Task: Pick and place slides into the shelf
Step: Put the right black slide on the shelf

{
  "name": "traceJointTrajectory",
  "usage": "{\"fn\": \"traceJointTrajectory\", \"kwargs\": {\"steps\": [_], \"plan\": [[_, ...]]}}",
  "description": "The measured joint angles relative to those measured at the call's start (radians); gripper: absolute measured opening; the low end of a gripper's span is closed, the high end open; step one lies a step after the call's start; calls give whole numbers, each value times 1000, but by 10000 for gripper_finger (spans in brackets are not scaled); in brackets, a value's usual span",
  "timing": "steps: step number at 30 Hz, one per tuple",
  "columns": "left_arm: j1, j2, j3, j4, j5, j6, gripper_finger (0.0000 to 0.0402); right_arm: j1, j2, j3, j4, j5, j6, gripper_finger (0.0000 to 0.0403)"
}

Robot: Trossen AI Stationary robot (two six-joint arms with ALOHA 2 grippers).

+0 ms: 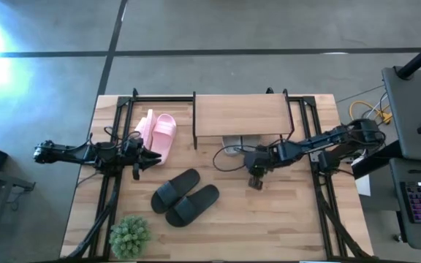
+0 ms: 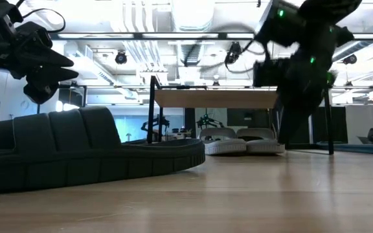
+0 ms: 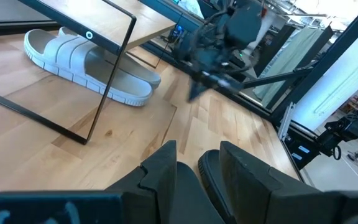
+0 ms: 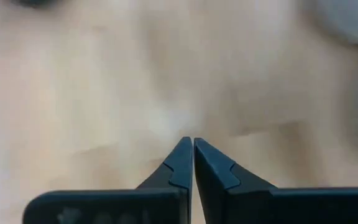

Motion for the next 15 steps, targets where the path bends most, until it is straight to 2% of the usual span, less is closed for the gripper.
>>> {"fn": "traceJointTrajectory", "kwargs": {"steps": [3, 10, 15], "plan": [[0, 0, 0, 0, 0, 0, 109, 0, -39, 1, 30, -90, 47, 8], [0, 0, 0, 0, 0, 0, 109, 0, -167, 1, 34, -93, 149, 8], [0, 0, 0, 1, 0, 0, 109, -2, -253, 1, 35, 84, 242, 16]]}}
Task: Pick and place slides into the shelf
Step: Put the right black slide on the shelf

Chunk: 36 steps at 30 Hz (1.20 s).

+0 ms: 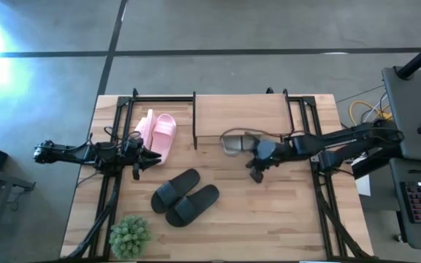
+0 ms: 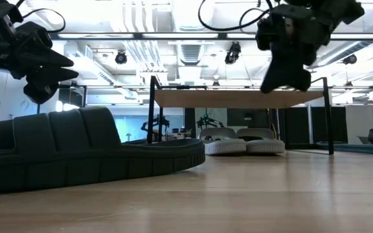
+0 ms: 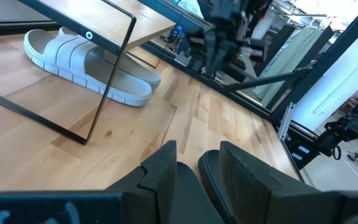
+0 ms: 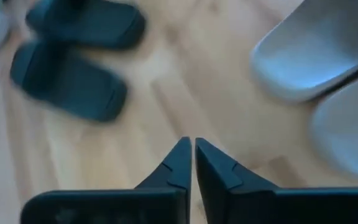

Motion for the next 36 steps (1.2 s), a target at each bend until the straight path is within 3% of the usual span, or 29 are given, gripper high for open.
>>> {"fn": "traceJointTrajectory", "kwargs": {"steps": [3, 8, 16, 24, 36], "plan": [[0, 0, 0, 0, 0, 0, 109, -2, -26, 0, 26, 22, 30, 38], [0, 0, 0, 1, 0, 0, 109, -1, -31, 0, 143, -28, 77, 92], [0, 0, -1, 4, 0, 0, 109, -1, 16, 0, 334, -48, 192, 156], [0, 0, -1, 4, 0, 0, 109, 2, 104, 41, 447, -150, 309, 161], [0, 0, -1, 3, 0, 0, 109, 16, 346, 287, 359, -232, 326, 148]]}}
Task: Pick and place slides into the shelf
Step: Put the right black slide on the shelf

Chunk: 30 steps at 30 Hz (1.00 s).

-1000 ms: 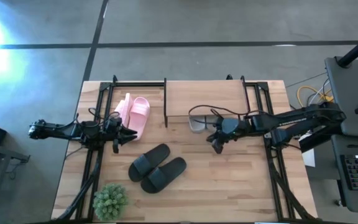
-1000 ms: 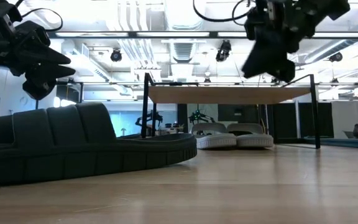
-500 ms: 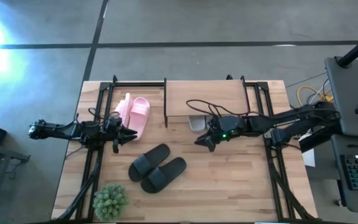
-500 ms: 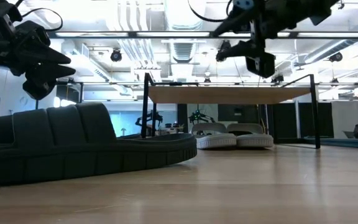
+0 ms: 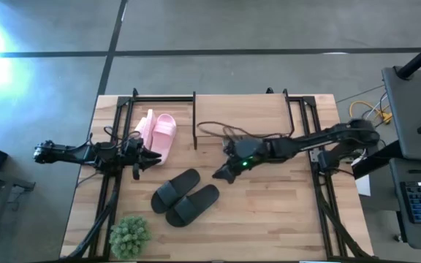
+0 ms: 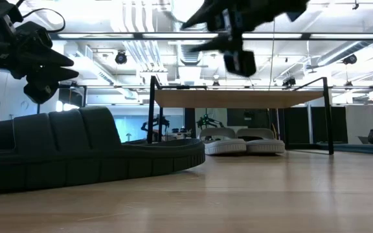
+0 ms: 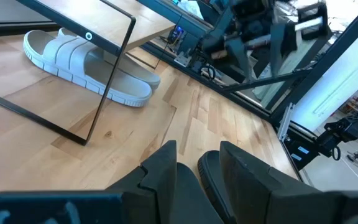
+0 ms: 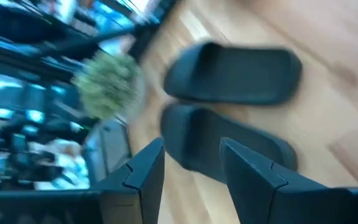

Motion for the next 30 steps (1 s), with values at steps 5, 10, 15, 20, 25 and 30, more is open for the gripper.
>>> {"fn": "traceJointTrajectory", "kwargs": {"steps": [5, 10, 15, 20, 25, 30], "plan": [[0, 0, 0, 0, 0, 0, 109, 20, 175, 119, -45, -73, 1, 151], [0, 1, 0, 0, 0, 0, 109, 58, 317, 257, -41, -79, 23, 148], [0, 0, 0, 0, 0, 0, 109, 94, 419, 340, -52, -81, 72, 152], [0, 0, 0, 0, 0, 0, 109, 124, 478, 373, -49, -105, 113, 157], [0, 1, 0, 0, 0, 0, 109, 125, 502, 409, -41, -105, 121, 156], [0, 0, 0, 1, 0, 0, 109, 125, 545, 437, -34, -99, 115, 158]]}}
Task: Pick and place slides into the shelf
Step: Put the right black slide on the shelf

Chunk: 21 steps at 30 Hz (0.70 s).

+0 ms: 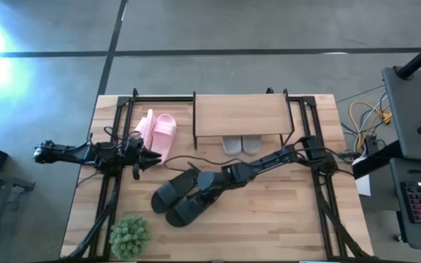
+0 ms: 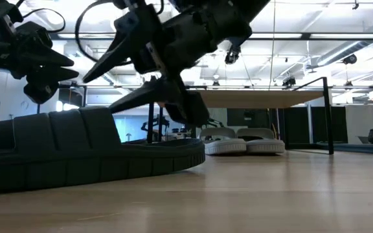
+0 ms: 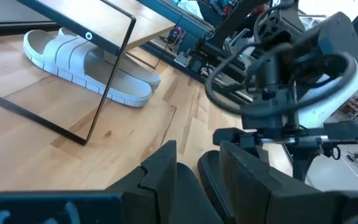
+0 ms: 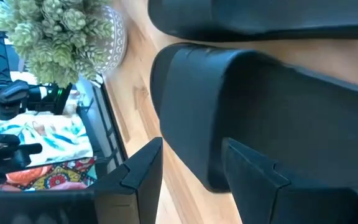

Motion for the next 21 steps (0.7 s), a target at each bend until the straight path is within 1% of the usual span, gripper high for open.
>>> {"fn": "traceJointTrajectory", "kwargs": {"steps": [5, 10, 14, 21], "plan": [[0, 0, 0, 1, 0, 0, 109, 0, 37, 32, 7, 3, -6, 159], [0, 0, -1, 2, 0, 0, 109, -1, 42, 45, 15, 14, -26, 153], [0, 0, -2, 4, 0, 0, 109, -1, 42, 51, 16, 34, -33, 138], [0, 0, -2, 6, 0, 0, 109, 0, 55, 51, 15, 30, -32, 105]]}}
